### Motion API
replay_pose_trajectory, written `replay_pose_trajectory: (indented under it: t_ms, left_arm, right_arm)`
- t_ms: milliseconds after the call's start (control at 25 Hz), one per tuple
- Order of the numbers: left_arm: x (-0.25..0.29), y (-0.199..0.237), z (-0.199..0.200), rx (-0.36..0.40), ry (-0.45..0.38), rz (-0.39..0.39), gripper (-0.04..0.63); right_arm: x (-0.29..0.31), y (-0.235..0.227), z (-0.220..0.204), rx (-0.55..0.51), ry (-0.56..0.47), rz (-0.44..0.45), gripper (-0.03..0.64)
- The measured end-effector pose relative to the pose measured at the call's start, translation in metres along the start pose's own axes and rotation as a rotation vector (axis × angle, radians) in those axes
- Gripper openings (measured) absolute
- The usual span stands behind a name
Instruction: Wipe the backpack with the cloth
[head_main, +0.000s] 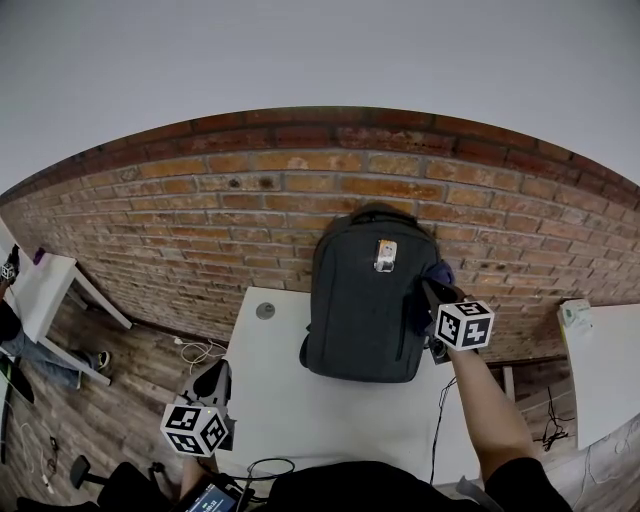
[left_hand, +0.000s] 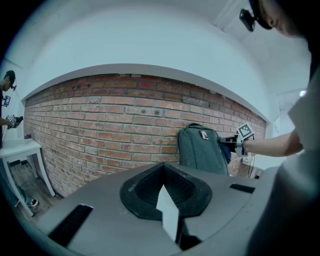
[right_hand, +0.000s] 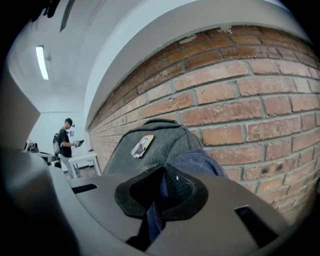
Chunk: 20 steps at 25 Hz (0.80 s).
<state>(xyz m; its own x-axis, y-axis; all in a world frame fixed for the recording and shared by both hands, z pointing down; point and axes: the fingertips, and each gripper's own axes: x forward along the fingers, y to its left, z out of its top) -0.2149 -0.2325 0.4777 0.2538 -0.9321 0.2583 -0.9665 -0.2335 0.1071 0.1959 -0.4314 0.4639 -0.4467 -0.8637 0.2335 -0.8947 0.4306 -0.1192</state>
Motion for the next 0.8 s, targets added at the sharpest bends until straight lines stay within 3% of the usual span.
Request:
replay_pose_trajectory:
  t_ms: [800]
  left_arm:
    - [0.009, -0.008, -0.002, -0.001, 0.003, -0.030, -0.003]
  right_arm:
    - [-0.043, 0.033, -0.116, 0.023, 0.150, 0.011, 0.009]
